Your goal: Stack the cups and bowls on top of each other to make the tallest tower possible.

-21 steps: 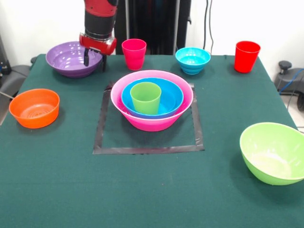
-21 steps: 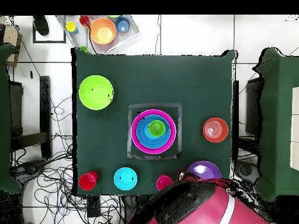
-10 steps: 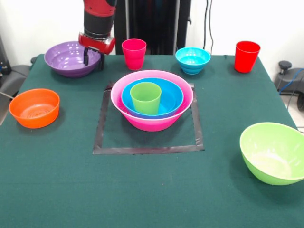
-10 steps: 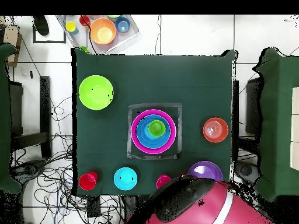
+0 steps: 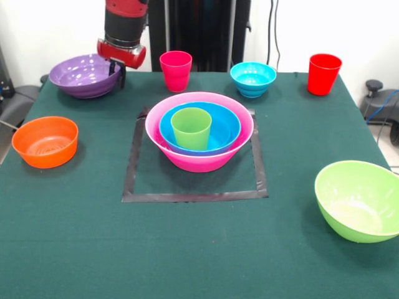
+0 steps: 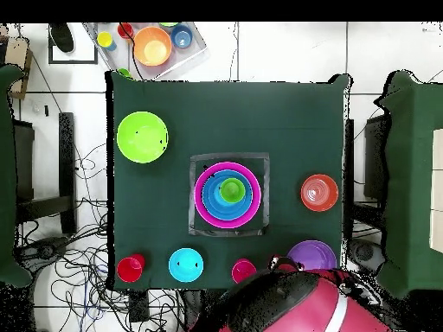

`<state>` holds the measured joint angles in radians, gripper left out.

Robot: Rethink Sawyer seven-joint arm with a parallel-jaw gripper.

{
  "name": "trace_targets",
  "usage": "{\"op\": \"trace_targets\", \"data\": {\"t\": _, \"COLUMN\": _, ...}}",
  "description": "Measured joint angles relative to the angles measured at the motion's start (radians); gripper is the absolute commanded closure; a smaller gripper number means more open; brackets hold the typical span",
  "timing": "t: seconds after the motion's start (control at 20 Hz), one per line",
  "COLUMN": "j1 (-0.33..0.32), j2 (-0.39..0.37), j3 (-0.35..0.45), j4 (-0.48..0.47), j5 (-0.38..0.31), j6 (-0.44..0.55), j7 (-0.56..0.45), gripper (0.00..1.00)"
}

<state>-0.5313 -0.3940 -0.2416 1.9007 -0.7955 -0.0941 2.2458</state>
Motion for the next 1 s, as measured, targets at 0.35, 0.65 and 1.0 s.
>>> {"op": "trace_targets", "data": {"t": 0.35, "j1": -0.033, "j2": -0.019, "j3": 0.024, "j4": 0.000, "j5": 0.000, "j6": 0.004, "j7": 0.000, "gripper": 1.00}}
{"op": "trace_targets", "data": {"t": 0.65, "j1": -0.118, "j2": -0.118, "j3": 0.127, "j4": 0.022, "j5": 0.011, "j6": 0.119, "j7": 0.000, "gripper": 1.00}}
{"op": "trace_targets", "data": {"t": 1.0, "j1": -0.167, "j2": -0.268, "j3": 0.247, "j4": 0.053, "j5": 0.112, "j6": 0.340, "j7": 0.000, "gripper": 1.00}}
